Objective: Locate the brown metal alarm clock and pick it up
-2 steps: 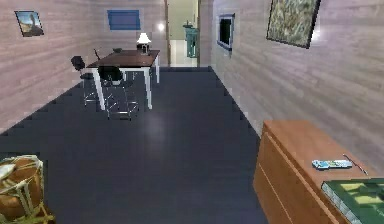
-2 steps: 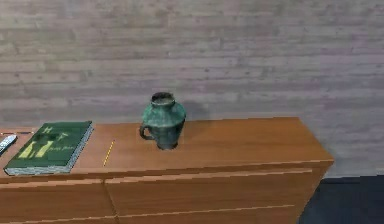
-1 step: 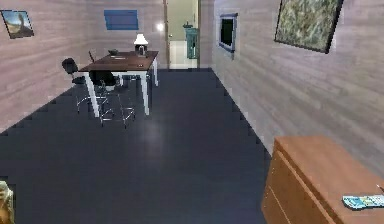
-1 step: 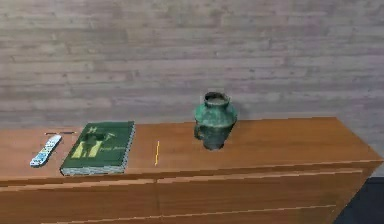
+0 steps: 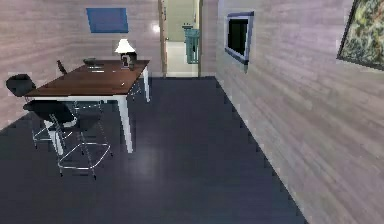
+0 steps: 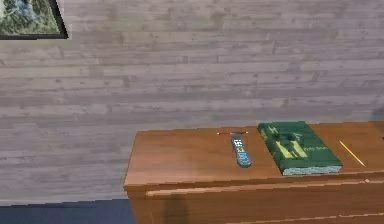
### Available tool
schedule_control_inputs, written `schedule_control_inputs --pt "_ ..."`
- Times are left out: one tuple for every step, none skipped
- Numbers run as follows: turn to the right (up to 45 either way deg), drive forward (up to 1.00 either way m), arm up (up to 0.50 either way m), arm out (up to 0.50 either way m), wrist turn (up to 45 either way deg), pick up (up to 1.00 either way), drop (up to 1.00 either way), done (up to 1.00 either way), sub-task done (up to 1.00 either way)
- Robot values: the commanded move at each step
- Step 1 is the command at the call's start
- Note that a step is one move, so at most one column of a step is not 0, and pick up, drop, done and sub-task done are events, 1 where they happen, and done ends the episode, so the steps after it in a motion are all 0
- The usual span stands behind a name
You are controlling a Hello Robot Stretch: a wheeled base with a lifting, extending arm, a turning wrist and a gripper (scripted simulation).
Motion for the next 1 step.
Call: schedule_control_inputs --pt "3.0 0.00 0.00 0.00 0.0 0.00 0.00 0.00 0.00"
